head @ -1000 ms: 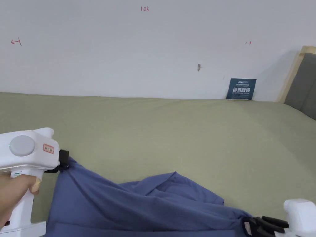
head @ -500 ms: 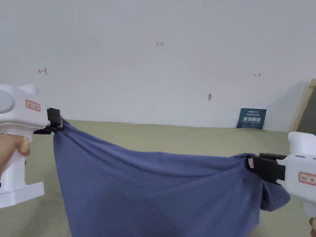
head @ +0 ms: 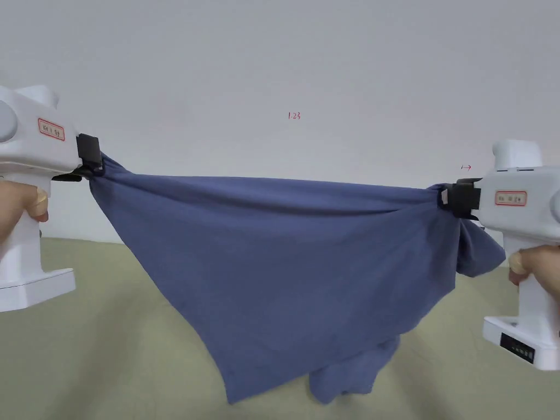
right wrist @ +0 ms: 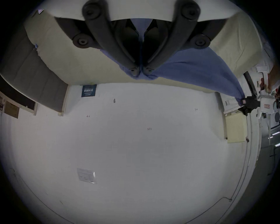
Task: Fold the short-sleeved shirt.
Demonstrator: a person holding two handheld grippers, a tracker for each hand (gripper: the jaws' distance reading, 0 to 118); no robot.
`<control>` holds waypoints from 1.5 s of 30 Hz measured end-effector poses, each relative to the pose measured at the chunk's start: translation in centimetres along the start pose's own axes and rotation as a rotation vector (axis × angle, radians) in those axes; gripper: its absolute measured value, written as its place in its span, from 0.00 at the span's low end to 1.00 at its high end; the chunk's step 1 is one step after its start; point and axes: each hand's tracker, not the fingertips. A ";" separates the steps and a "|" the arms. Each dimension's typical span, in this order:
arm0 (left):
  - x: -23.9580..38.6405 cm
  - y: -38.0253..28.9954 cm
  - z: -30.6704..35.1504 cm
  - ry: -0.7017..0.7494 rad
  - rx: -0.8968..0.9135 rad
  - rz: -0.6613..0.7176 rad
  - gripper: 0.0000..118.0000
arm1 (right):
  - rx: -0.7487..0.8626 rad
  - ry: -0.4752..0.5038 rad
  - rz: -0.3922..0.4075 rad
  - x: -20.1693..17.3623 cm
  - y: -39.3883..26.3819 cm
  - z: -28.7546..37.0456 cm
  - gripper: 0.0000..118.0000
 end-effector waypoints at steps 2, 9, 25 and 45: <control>0.3 0.4 -0.6 0.005 0.001 0.021 0.04 | 0.008 -0.016 -0.014 0.0 0.1 -1.2 0.03; 1.2 -0.6 -2.4 0.049 -0.001 0.040 0.04 | 0.007 -0.055 -0.034 -0.5 -0.9 -4.0 0.03; -0.1 -12.4 0.7 0.040 -0.088 0.013 0.04 | -0.102 -0.032 -0.049 1.5 -11.3 0.3 0.03; -7.1 -32.5 9.8 0.092 -0.471 0.207 0.04 | -0.482 -0.018 -0.140 1.8 -28.2 10.0 0.03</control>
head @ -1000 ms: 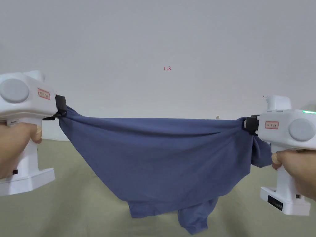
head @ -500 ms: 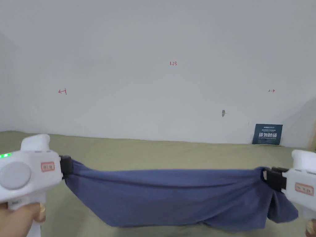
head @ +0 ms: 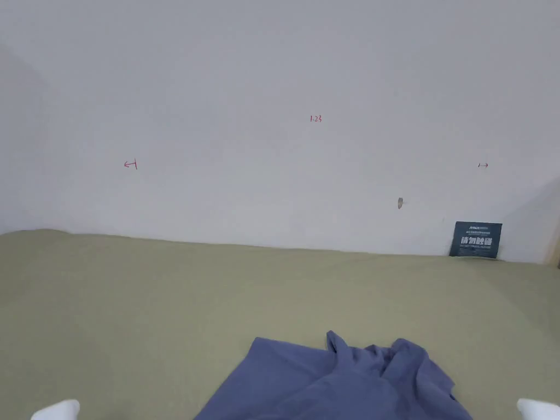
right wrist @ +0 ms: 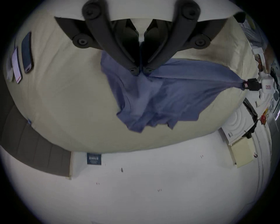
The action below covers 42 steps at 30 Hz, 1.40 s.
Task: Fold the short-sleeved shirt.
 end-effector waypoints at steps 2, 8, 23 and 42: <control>-0.5 -1.3 -0.4 -0.003 -0.053 0.035 0.04 | -0.044 -0.020 -0.030 0.3 -0.6 -0.4 0.03; -1.1 -3.1 -0.2 -0.021 -0.089 0.070 0.39 | -0.062 -0.016 -0.068 1.0 -1.2 0.2 0.34; 8.6 -0.3 12.0 -0.102 0.616 -0.417 0.64 | 0.473 -0.166 0.225 -3.1 1.9 12.7 0.40; 4.3 6.8 1.8 0.019 -0.331 -0.246 0.00 | 0.409 -0.157 0.215 -5.0 0.2 10.4 0.00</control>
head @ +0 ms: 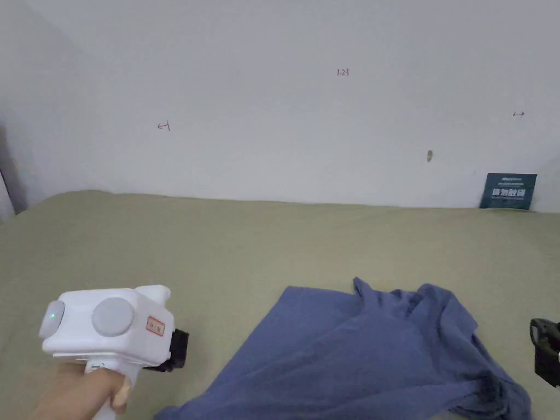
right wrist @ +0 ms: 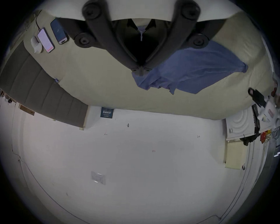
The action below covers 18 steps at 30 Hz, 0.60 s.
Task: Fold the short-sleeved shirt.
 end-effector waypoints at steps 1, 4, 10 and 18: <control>-1.0 0.4 -1.3 -0.061 -0.054 0.016 0.00 | -0.009 0.003 -0.004 -0.1 -0.2 -0.2 0.00; -2.1 0.3 -3.2 -0.023 -0.100 0.016 0.00 | -0.039 0.033 -0.036 -0.1 -0.8 -0.6 0.00; -2.2 -0.5 -5.4 -0.036 -0.153 0.071 0.90 | -0.093 0.054 -0.022 -0.4 -1.3 -1.7 0.00; -1.1 -2.3 -8.5 0.140 -0.131 0.031 0.03 | -0.116 0.066 -0.018 -0.2 -1.5 -2.9 0.00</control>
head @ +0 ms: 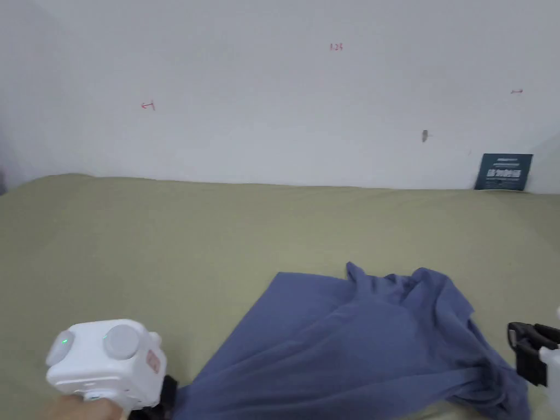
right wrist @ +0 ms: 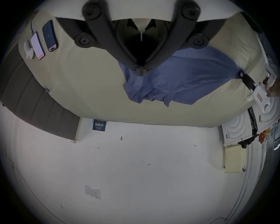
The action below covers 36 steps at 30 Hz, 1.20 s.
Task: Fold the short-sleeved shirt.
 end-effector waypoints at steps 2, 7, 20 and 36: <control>-0.9 0.1 0.2 -0.129 -0.016 0.033 0.03 | -0.038 0.023 0.036 0.4 0.9 -1.4 0.00; -0.9 -0.4 0.3 -0.113 -0.002 0.020 0.03 | -0.109 0.067 0.091 1.0 6.7 -8.6 0.00; -1.0 -1.7 0.7 -0.167 0.025 0.047 0.03 | -0.707 0.184 0.525 -1.8 13.6 -35.0 0.95; -1.6 -1.4 0.2 -0.189 0.036 0.074 0.03 | -0.676 0.245 0.587 -1.6 11.6 -33.9 0.02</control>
